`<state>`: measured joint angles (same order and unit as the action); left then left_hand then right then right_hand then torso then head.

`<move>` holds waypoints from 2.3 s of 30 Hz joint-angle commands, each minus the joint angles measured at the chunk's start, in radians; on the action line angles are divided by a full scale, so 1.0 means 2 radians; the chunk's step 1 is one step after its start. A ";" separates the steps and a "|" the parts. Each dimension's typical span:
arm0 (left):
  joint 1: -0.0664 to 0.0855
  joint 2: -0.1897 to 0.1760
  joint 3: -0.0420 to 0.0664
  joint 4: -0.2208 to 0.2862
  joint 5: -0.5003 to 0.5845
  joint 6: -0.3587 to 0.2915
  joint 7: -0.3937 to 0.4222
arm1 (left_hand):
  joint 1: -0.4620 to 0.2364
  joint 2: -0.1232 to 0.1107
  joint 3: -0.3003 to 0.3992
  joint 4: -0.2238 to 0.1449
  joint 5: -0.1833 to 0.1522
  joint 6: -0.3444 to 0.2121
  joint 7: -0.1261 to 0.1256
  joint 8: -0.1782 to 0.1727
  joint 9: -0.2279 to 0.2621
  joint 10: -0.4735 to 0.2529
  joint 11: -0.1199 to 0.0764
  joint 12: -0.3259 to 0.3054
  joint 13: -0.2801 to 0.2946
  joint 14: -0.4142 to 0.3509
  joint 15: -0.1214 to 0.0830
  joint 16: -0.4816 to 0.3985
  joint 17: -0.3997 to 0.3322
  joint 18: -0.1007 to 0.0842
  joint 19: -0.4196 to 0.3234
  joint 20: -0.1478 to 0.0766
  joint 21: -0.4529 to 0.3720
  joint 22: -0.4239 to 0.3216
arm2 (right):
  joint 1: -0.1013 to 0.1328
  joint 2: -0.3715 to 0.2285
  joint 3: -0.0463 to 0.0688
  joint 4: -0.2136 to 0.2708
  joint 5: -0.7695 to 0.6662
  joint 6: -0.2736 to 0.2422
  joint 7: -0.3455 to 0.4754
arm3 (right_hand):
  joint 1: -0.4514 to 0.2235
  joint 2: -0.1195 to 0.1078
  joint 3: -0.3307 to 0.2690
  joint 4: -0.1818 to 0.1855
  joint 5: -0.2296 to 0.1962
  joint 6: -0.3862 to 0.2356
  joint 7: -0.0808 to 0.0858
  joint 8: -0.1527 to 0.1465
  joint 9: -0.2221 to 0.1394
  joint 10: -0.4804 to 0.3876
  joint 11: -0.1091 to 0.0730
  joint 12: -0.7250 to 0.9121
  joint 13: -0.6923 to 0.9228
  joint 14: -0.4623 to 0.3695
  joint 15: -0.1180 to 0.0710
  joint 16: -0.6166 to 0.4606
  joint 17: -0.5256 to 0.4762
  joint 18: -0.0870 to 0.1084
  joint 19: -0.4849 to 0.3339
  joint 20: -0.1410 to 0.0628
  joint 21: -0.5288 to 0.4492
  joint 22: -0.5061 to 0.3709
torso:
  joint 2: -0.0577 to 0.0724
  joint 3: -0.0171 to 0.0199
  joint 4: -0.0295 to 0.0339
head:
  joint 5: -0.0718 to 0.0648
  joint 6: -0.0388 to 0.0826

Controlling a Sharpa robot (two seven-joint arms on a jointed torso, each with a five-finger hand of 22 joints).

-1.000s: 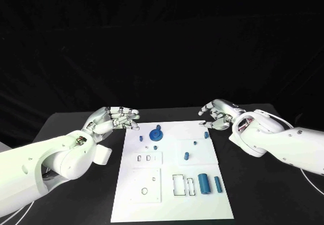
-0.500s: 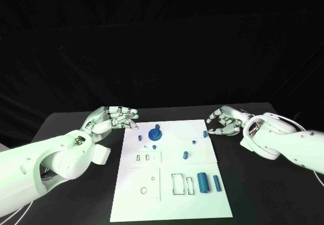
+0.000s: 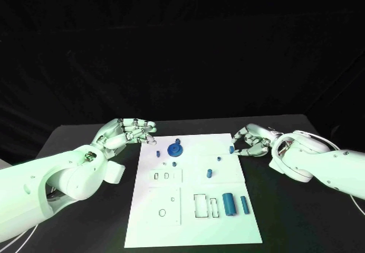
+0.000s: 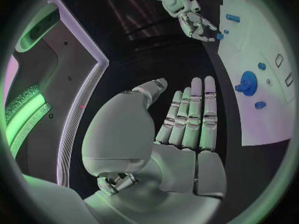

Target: Assemble the parts on the task board

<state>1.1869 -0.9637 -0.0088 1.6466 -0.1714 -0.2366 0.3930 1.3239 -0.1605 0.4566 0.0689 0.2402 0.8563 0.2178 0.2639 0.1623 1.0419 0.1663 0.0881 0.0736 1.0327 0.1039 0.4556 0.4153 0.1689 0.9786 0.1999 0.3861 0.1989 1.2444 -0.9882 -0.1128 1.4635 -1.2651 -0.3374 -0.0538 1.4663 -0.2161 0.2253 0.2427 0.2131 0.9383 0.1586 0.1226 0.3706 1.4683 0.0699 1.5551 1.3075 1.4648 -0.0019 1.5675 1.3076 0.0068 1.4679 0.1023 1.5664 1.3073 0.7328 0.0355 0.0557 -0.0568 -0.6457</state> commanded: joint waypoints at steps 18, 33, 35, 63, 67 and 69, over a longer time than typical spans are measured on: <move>0.000 0.000 0.000 0.001 -0.002 0.009 0.002 | 0.006 0.000 0.003 0.001 -0.002 0.000 0.004 0.000 0.000 0.004 0.000 -0.003 0.000 -0.004 0.000 0.003 0.000 0.004 -0.003 0.000 0.003 0.000 | -0.012 0.023 0.000 -0.026 -0.007 0.001 -0.010 | 0.012 0.007 0.015 0.005 0.009 0.012 -0.002 0.000 0.000 0.047 0.002 0.002 0.127 0.053 -0.003 0.002 0.132 -0.003 0.051 -0.001 0.002 0.132 | 0.000 -0.0005 -0.0002 | 0.002 -0.004; 0.000 -0.001 0.000 0.001 -0.002 0.009 0.002 | 0.007 0.000 0.003 0.001 -0.002 0.000 0.004 0.000 0.001 0.004 0.000 -0.003 0.000 -0.005 0.000 0.004 0.001 0.004 -0.004 0.000 0.004 0.001 | -0.013 0.030 0.000 -0.032 -0.009 -0.001 -0.014 | 0.016 0.014 0.031 0.007 0.009 0.026 -0.006 0.004 0.001 0.049 -0.001 0.005 0.130 0.053 -0.007 0.002 0.132 -0.003 0.051 -0.005 0.002 0.132 | -0.001 -0.0005 -0.0003 | 0.003 -0.005; 0.000 -0.001 0.000 0.001 -0.002 0.009 0.002 | 0.007 0.000 0.003 0.001 -0.002 0.000 0.004 0.000 0.001 0.004 0.000 -0.003 0.000 -0.005 0.000 0.004 0.001 0.004 -0.004 0.000 0.004 0.001 | -0.013 0.031 0.000 -0.033 -0.009 -0.001 -0.014 | 0.015 0.014 0.031 0.007 0.009 0.026 -0.006 0.004 0.001 0.049 -0.001 0.005 0.130 0.053 -0.008 0.002 0.132 -0.003 0.051 -0.005 0.002 0.132 | -0.001 -0.0006 -0.0002 | 0.003 -0.005; 0.000 -0.001 0.000 0.000 -0.002 0.010 0.001 | 0.008 0.000 0.004 0.001 -0.002 0.000 0.004 0.000 0.001 0.004 0.000 -0.004 0.000 -0.005 0.000 0.004 0.002 0.004 -0.005 0.000 0.005 0.002 | -0.007 0.039 0.000 -0.005 -0.005 -0.072 -0.032 | -0.010 0.020 0.058 0.014 0.008 0.064 -0.024 0.030 0.012 0.051 -0.018 0.008 0.132 0.053 -0.020 0.002 0.132 -0.003 0.051 -0.018 0.002 0.132 | -0.002 -0.0009 -0.0009 | 0.005 -0.005; 0.000 -0.001 0.000 -0.001 -0.002 0.010 0.000 | 0.008 0.001 0.004 0.001 -0.002 0.000 0.005 0.000 0.001 0.004 0.000 -0.004 0.000 -0.006 0.000 0.004 0.002 0.004 -0.006 0.000 0.006 0.002 | 0.000 0.041 0.000 0.014 -0.004 -0.074 -0.043 | -0.013 0.021 0.059 0.016 0.009 0.065 -0.025 0.032 0.013 0.051 -0.019 0.008 0.132 0.053 -0.020 0.002 0.132 -0.003 0.051 -0.018 0.002 0.132 | -0.002 -0.0011 -0.0010 | 0.005 -0.005; 0.000 0.000 0.000 -0.002 -0.002 0.010 0.000 | 0.008 0.001 0.004 0.001 -0.002 0.000 0.005 0.000 0.001 0.004 0.000 -0.004 0.000 -0.006 0.000 0.004 0.002 0.004 -0.006 0.000 0.006 0.002 | 0.003 0.045 0.000 0.027 -0.006 -0.078 -0.053 | -0.016 0.022 0.059 0.017 0.010 0.066 -0.026 0.033 0.014 0.051 -0.020 0.008 0.132 0.053 -0.020 0.002 0.132 -0.003 0.051 -0.018 0.002 0.132 | -0.002 -0.0014 -0.0011 | 0.006 -0.006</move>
<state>1.1868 -0.9663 -0.0088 1.6414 -0.1731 -0.2332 0.3881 1.3328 -0.1596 0.4596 0.0719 0.2402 0.8563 0.2177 0.2639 0.1626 1.0419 0.1663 0.0843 0.0736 1.0253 0.1041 0.4595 0.4190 0.1690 0.9737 0.2020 0.3941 0.2031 1.2486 -0.9032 -0.1123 1.5037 -1.2747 -0.4650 -0.1219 1.4470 -0.1711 0.3439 0.2709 0.2297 1.0603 0.1114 0.1816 0.3947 1.4668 0.0394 1.5670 1.3081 1.4646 -0.0381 1.5675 1.3078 0.0068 1.4662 0.0749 1.5664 1.3073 0.7288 0.0335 0.0538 -0.0469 -0.6560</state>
